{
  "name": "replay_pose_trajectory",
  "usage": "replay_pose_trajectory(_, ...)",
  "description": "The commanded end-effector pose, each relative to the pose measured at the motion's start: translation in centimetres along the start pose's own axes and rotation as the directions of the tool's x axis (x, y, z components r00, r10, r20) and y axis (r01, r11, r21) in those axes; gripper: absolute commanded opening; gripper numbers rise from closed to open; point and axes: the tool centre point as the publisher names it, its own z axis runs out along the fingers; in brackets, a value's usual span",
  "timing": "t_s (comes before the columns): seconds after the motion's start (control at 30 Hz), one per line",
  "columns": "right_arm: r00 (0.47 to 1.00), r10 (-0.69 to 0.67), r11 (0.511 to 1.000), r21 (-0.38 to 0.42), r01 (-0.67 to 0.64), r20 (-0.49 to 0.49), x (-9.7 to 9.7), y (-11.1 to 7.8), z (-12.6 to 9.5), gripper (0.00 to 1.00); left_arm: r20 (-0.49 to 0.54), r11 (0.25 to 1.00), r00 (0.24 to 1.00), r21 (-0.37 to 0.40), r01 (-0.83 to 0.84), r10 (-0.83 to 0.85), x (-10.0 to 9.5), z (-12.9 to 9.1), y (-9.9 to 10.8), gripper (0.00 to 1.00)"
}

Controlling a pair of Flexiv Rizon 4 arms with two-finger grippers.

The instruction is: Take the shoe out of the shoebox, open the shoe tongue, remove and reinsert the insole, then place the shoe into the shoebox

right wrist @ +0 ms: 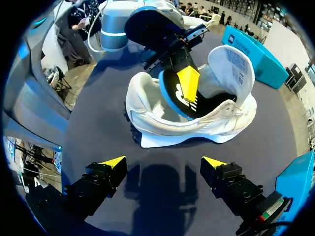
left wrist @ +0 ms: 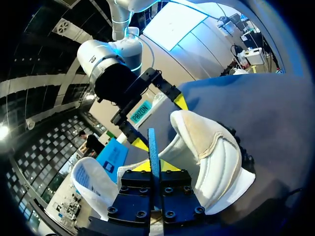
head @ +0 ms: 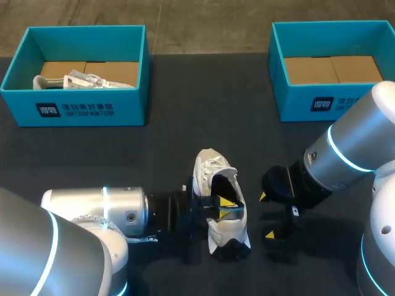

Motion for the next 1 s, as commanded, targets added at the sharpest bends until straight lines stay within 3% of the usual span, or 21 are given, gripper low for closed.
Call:
replay_pose_trajectory(0.03,1.000,0.001,1.000,0.002,-0.001,0.003,0.1,0.0,0.1,1.00,-0.008,1.000,1.000,-0.009,0.008,-0.008,-0.4,0.7,0.6,0.00)
replay_pose_trajectory(0.1,1.000,0.001,1.000,0.002,-0.001,0.003,0.1,0.0,0.1,1.00,-0.008,1.000,1.000,-0.011,0.016,-0.016,-0.4,0.5,0.7,0.04)
replay_pose_trajectory(0.23,1.000,0.001,1.000,0.002,-0.001,0.003,0.1,0.0,0.1,1.00,-0.005,1.000,0.999,-0.002,0.031,-0.031,-0.6,-0.2,0.2,0.32)
replay_pose_trajectory(0.3,1.000,0.001,1.000,0.002,-0.001,0.003,0.1,0.0,0.1,1.00,-0.002,0.999,0.999,0.006,0.038,-0.038,-0.7,-0.6,-0.1,0.35)
replay_pose_trajectory(0.87,1.000,0.001,1.000,0.002,-0.001,0.003,0.1,0.0,0.1,1.00,-0.055,0.997,0.996,0.029,0.067,-0.065,-0.3,-2.0,-2.6,0.31)
replay_pose_trajectory(0.93,1.000,0.001,1.000,0.002,-0.001,0.003,0.1,0.0,0.1,1.00,-0.060,0.997,0.996,0.028,0.065,-0.064,-0.2,-1.9,-2.6,0.29)
replay_pose_trajectory(1.0,1.000,0.001,1.000,0.002,-0.001,0.003,0.1,0.0,0.1,1.00,-0.066,0.998,0.996,0.025,0.063,-0.061,-0.1,-1.8,-2.6,0.10)
